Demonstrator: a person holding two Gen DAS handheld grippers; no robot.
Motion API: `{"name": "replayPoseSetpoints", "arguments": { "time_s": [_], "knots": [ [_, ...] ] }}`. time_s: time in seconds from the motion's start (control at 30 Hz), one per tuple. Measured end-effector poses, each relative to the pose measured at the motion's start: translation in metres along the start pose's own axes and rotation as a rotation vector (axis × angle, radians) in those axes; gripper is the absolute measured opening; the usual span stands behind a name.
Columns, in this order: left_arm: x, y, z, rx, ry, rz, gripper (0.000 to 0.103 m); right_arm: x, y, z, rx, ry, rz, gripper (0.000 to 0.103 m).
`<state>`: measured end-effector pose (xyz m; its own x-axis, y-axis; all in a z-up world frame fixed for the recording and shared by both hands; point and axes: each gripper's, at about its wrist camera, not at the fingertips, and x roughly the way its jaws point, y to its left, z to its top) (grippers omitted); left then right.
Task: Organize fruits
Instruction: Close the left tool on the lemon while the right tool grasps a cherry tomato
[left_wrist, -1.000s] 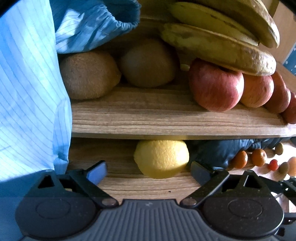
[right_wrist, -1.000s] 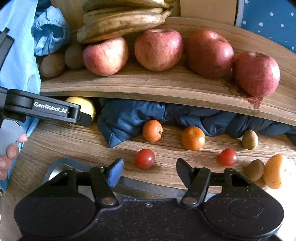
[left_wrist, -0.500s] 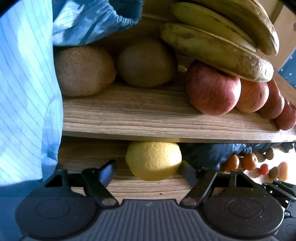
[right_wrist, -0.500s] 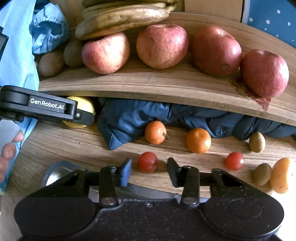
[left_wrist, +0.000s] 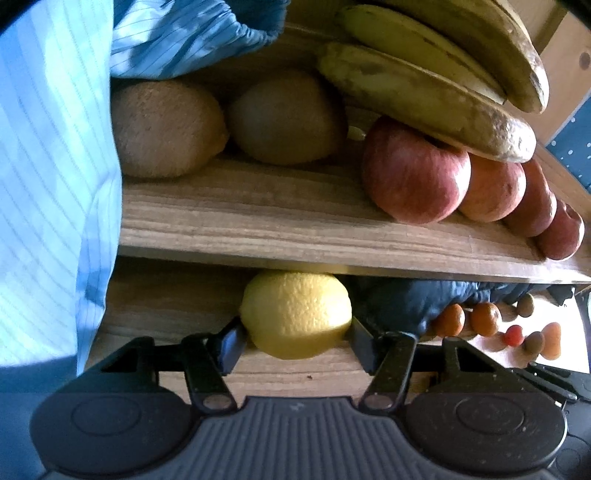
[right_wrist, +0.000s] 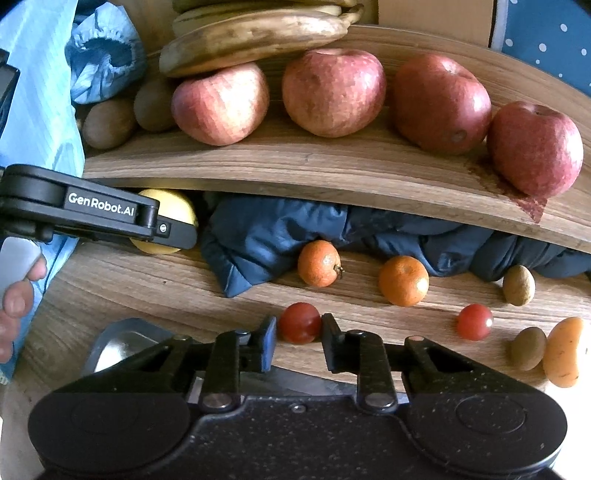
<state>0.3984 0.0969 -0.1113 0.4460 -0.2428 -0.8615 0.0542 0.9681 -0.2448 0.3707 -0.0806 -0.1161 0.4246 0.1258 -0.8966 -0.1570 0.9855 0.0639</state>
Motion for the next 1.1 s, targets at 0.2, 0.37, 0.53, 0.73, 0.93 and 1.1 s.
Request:
{"name": "replayPoseSetpoints", "arguments": {
  "time_s": [0.2,0.37,0.53,0.73,0.93,1.1],
  "knots": [
    [-0.006,0.004,-0.012,0.0,0.016,-0.012,0.065,-0.001,0.002,-0.002,0.0,-0.002,0.006,0.026],
    [-0.006,-0.001,-0.023,0.006,0.025,-0.02,0.064,0.001,0.003,-0.004,-0.003,-0.002,0.015,0.026],
    [-0.007,-0.012,-0.019,0.014,0.031,-0.015,0.065,0.0,0.003,-0.006,-0.006,0.001,0.022,0.026],
    [-0.001,-0.02,-0.014,0.017,0.029,-0.013,0.066,0.0,0.003,-0.008,-0.005,0.0,0.022,0.026],
    [-0.001,-0.02,-0.012,0.024,0.021,-0.023,0.065,0.0,0.004,-0.009,-0.005,-0.001,0.022,0.026],
    [-0.008,-0.016,-0.015,-0.012,0.038,-0.01,0.064,-0.001,0.004,-0.011,-0.006,-0.002,0.024,0.026]
  ]
}}
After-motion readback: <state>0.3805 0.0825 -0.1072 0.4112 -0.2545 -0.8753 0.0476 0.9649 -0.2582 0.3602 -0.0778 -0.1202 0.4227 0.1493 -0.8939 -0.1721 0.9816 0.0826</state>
